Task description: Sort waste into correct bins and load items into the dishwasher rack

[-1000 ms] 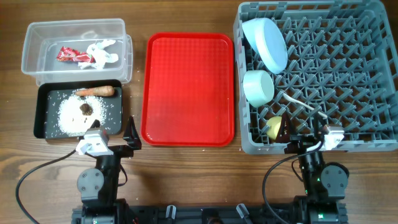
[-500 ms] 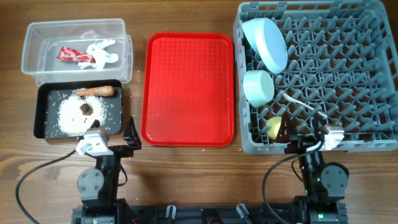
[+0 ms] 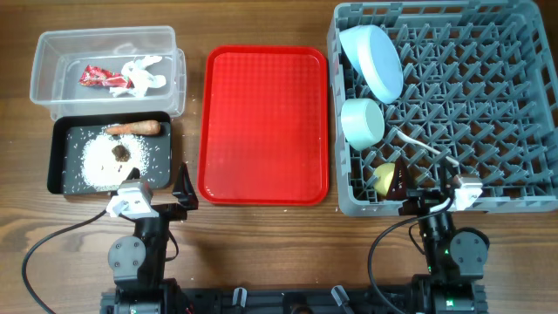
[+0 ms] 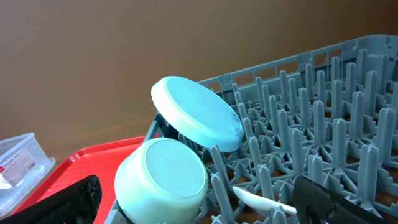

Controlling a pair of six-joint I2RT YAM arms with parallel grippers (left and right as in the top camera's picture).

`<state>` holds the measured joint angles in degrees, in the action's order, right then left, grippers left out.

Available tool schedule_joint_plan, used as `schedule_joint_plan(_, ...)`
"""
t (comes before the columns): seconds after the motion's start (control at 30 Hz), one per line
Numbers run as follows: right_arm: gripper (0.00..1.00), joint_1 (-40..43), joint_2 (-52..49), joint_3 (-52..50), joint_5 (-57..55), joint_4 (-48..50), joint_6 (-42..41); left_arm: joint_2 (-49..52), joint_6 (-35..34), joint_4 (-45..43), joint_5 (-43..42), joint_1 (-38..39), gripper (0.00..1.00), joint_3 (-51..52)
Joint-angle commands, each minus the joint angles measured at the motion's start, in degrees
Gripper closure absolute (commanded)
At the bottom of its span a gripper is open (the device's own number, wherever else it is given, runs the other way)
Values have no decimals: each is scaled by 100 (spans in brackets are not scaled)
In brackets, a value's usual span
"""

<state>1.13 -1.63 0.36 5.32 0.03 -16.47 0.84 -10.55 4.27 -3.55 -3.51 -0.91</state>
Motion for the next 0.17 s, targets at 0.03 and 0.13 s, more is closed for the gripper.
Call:
schedule_joint_plan(0.03,0,2,44,-7,28,31,-46,-68,114,-11,-4,-42,0,55)
schedule_joint_plan(0.13,0,2,44,-7,28,31,-44,-68,114,-11,-4,-42,0,55)
